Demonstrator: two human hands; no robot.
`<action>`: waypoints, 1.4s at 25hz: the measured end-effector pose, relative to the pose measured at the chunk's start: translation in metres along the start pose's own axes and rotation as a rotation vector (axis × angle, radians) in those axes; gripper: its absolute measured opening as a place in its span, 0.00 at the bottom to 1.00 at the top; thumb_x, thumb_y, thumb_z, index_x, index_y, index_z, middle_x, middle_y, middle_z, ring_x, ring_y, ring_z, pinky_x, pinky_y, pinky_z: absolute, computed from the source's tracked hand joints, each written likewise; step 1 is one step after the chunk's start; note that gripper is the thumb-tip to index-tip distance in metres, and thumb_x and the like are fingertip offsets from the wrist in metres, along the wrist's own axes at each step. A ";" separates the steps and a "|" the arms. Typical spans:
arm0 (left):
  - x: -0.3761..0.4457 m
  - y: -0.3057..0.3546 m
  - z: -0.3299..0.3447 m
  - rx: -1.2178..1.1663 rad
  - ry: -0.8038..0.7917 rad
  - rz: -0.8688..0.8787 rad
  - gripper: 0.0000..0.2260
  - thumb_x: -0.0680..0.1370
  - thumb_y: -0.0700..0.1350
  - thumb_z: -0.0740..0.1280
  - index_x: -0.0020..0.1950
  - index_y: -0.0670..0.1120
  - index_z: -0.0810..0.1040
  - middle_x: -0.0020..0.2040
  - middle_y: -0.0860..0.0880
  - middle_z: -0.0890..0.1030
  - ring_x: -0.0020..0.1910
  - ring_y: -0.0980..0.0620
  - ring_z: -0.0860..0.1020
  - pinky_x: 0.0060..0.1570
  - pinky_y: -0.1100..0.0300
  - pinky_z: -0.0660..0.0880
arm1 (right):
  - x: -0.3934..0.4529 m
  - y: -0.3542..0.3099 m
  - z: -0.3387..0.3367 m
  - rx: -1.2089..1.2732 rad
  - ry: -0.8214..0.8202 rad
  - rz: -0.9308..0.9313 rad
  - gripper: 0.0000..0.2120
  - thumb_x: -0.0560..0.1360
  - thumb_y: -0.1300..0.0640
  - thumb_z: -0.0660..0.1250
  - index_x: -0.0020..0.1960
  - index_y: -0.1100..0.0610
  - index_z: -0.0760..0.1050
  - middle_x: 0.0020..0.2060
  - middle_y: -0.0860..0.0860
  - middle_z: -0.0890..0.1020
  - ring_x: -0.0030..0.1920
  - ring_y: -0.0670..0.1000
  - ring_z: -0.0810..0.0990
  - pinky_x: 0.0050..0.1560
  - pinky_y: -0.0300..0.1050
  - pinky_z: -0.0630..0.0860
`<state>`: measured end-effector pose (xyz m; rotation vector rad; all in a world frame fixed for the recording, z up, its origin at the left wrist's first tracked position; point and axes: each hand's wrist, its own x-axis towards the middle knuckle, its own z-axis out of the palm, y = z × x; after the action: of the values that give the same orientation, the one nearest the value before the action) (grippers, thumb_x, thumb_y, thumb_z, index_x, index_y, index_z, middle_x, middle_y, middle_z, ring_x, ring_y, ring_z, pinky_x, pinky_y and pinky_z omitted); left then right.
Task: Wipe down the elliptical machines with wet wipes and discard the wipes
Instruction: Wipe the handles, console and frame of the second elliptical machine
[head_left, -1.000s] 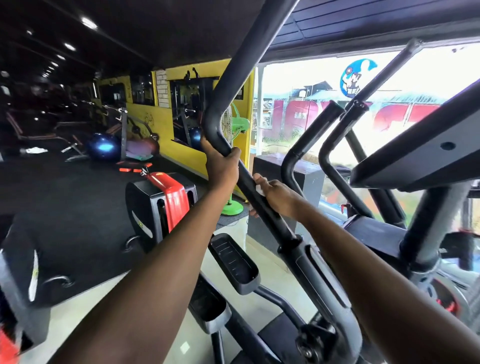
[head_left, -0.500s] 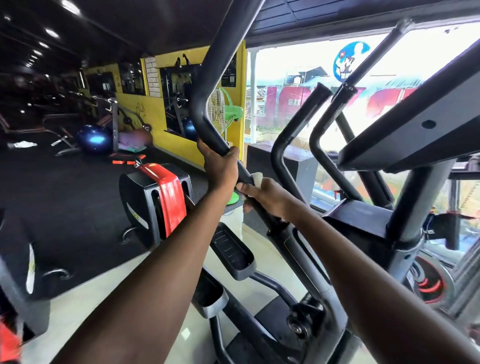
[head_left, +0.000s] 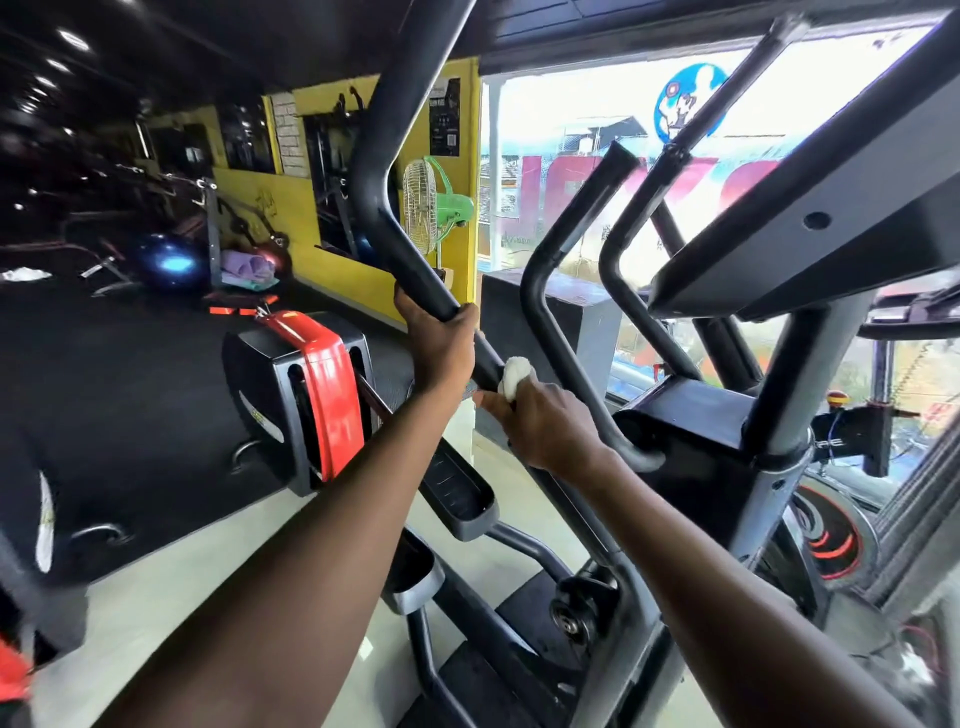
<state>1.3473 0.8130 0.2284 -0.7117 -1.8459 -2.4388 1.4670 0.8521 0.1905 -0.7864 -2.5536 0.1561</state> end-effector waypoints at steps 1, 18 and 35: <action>-0.004 -0.002 0.001 0.012 0.000 -0.001 0.34 0.75 0.35 0.67 0.77 0.43 0.55 0.55 0.48 0.74 0.42 0.54 0.74 0.30 0.81 0.66 | -0.005 0.002 0.001 -0.056 0.030 -0.022 0.26 0.78 0.33 0.50 0.50 0.58 0.64 0.40 0.57 0.82 0.41 0.60 0.80 0.40 0.48 0.67; -0.023 -0.012 -0.006 -0.027 -0.169 -0.151 0.23 0.78 0.45 0.67 0.70 0.44 0.64 0.54 0.49 0.74 0.51 0.50 0.75 0.45 0.63 0.72 | 0.014 0.014 -0.013 0.180 -0.273 0.050 0.29 0.75 0.28 0.50 0.51 0.55 0.65 0.43 0.55 0.79 0.43 0.56 0.78 0.44 0.50 0.73; -0.022 -0.014 -0.009 -0.116 -0.283 -0.261 0.12 0.80 0.45 0.64 0.61 0.46 0.68 0.46 0.50 0.76 0.42 0.56 0.76 0.32 0.68 0.75 | 0.019 0.008 -0.011 0.191 -0.164 0.007 0.19 0.77 0.38 0.59 0.51 0.54 0.69 0.46 0.57 0.80 0.47 0.60 0.79 0.47 0.53 0.75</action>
<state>1.3596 0.8033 0.2058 -0.9205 -2.0213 -2.7506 1.4624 0.8694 0.2060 -0.7356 -2.6386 0.4768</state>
